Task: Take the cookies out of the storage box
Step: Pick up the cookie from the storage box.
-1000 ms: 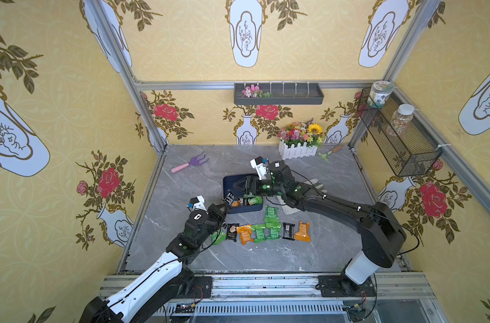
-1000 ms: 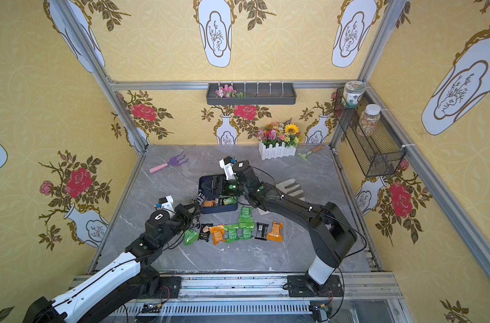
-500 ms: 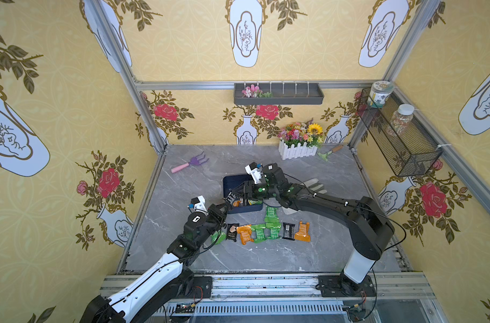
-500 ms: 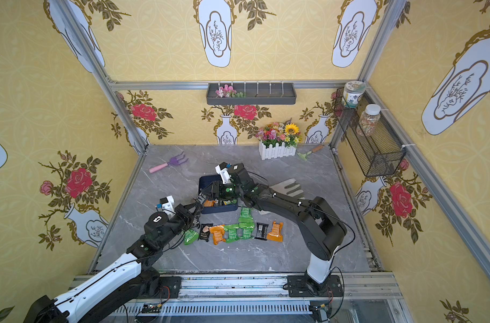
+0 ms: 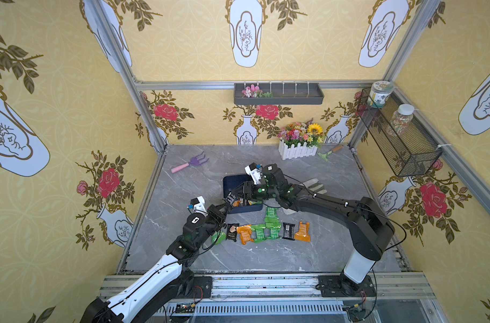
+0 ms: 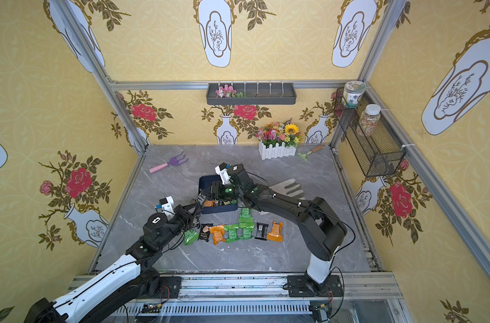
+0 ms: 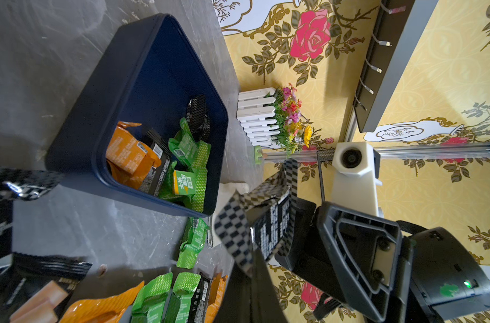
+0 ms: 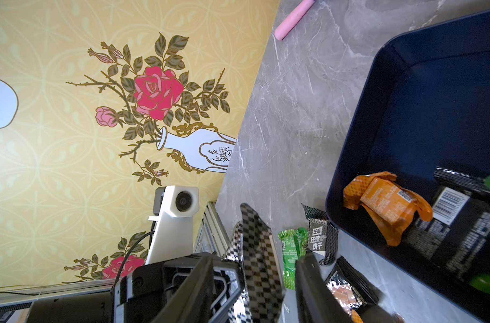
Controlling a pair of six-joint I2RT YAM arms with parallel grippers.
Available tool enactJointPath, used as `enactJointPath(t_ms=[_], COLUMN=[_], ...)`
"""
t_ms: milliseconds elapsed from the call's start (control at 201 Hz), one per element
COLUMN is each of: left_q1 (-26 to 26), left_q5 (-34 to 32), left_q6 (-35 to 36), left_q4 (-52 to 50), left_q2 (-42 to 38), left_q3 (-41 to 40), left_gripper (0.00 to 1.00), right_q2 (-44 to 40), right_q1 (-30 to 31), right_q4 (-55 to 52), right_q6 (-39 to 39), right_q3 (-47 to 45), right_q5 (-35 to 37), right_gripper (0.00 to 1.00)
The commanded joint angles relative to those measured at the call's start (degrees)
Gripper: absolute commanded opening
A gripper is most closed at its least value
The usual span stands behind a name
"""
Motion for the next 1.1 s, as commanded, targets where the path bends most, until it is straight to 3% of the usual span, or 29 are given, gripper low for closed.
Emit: enactJointPath(t_ms=[0, 75, 189, 364, 687, 1096], left_q1=[0.0, 0.0, 0.0, 0.0, 0.0, 0.0], left_q5=[0.4, 0.1, 0.1, 0.1, 0.3, 0.6], left_q6=[0.1, 0.1, 0.1, 0.3, -0.3, -1.0], left_q4=[2.0, 2.0, 2.3, 2.9, 3.0, 4.0], left_q2=[0.2, -0.1, -0.5, -0.5, 0.4, 0.5], left_q3=[-0.4, -0.6, -0.8, -0.7, -0.7, -1.8], left_gripper=[0.00, 0.00, 0.00, 0.00, 0.00, 0.00], right_q2=[-0.5, -0.5, -0.3, 0.5, 1.6, 3.5], right_q1=[0.3, 0.5, 0.8, 1.0, 1.4, 1.6], right_q4=[3.0, 2.7, -0.2, -3.7, -1.4, 1.3], right_q6=[0.1, 0.0, -1.2, -2.5, -1.6, 0.1], right_q3=[-0.1, 0.1, 0.4, 1.4, 2.2, 2.5], right_q5=[0.6, 0.5, 2.2, 2.7, 0.3, -1.4], right_gripper=[0.50, 0.52, 0.67, 0.69, 0.47, 0.28])
